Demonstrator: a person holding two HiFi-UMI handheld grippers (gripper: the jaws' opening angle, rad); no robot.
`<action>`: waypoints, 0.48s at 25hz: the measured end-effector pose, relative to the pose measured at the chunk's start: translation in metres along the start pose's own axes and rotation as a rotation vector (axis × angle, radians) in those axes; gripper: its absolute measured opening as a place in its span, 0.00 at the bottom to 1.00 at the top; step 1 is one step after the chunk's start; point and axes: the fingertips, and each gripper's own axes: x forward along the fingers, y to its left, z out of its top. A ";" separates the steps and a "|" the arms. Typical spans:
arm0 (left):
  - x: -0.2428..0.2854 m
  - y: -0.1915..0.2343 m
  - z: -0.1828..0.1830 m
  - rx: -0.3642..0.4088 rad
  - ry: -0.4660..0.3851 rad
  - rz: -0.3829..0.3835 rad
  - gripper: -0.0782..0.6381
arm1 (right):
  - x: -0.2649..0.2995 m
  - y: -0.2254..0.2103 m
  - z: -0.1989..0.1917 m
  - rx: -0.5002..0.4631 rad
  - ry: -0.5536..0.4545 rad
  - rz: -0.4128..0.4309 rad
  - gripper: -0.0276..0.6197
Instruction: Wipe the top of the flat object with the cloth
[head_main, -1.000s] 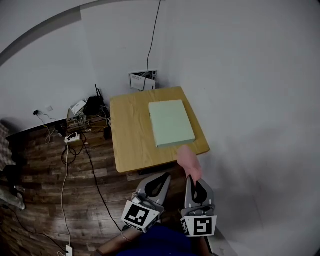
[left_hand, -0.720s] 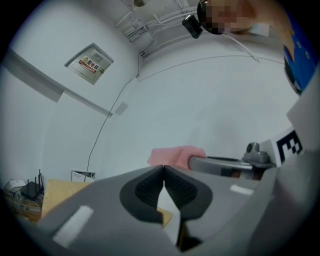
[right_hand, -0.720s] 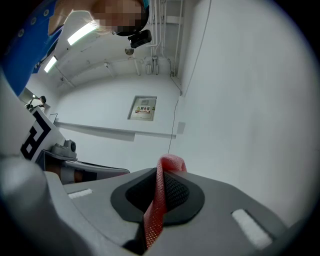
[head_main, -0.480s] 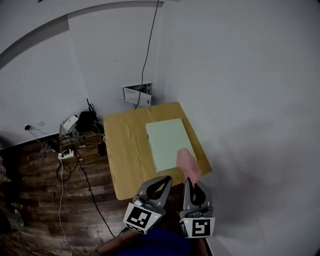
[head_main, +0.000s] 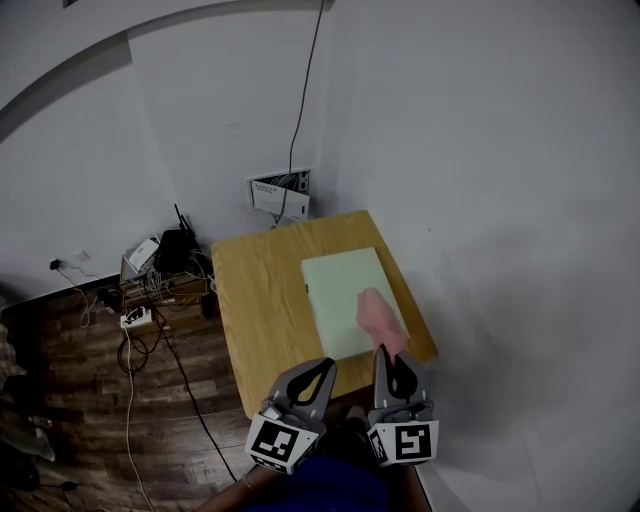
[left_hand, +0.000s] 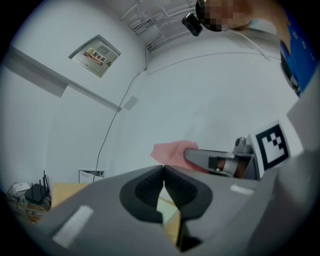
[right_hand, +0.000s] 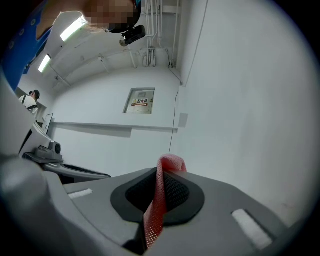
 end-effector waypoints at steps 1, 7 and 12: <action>0.002 0.006 -0.001 0.005 0.000 0.012 0.11 | 0.007 -0.002 0.000 -0.001 0.002 0.007 0.06; 0.026 0.040 -0.008 0.007 0.009 0.117 0.11 | 0.059 -0.014 -0.004 -0.017 0.000 0.092 0.07; 0.067 0.060 -0.006 -0.002 0.006 0.193 0.11 | 0.106 -0.032 -0.006 -0.007 -0.005 0.190 0.07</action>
